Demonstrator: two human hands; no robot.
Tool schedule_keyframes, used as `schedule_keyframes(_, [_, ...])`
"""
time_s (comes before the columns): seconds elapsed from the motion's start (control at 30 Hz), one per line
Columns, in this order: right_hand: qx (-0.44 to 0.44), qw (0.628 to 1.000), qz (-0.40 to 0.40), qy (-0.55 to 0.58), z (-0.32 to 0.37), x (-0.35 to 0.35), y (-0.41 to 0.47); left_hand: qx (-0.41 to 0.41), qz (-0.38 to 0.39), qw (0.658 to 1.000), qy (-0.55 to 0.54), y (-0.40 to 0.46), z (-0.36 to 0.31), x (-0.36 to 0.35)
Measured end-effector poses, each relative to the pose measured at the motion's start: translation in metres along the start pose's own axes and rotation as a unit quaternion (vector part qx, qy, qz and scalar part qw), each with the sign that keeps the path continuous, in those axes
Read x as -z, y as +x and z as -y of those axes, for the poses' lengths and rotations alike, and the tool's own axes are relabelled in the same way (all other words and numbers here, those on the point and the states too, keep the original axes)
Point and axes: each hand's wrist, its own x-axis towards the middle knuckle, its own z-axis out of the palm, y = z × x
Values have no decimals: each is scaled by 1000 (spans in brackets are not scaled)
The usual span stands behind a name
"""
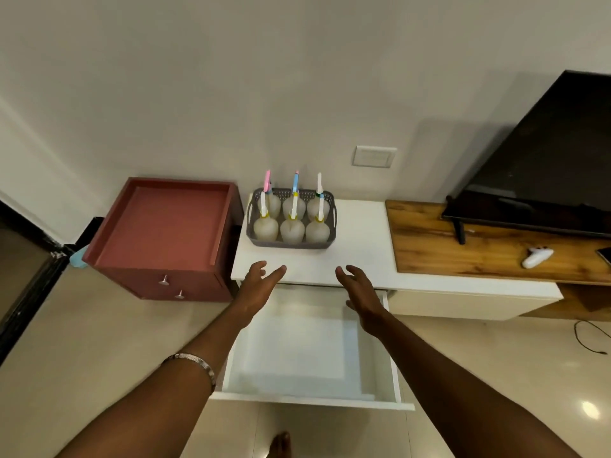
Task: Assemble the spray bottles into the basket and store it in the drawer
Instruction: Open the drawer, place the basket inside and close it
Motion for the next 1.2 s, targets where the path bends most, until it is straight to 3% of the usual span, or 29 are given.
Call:
schedule_keyframes(0.27, [-21, 1000, 10, 12, 40, -10, 91, 22, -31, 999, -8, 90, -39, 9])
schedule_keyframes(0.53, [-3, 1000, -2, 19, 68, 9, 208, 61, -131, 987, -66, 211, -56, 12])
schedule_keyframes(0.93, [-27, 999, -16, -7, 64, 18, 351, 79, -183, 979, -37, 360, -32, 46])
schedule_keyframes(1.2, [-18, 998, -47, -35, 39, 0, 418, 90, -172, 981, -6, 430, -6, 49])
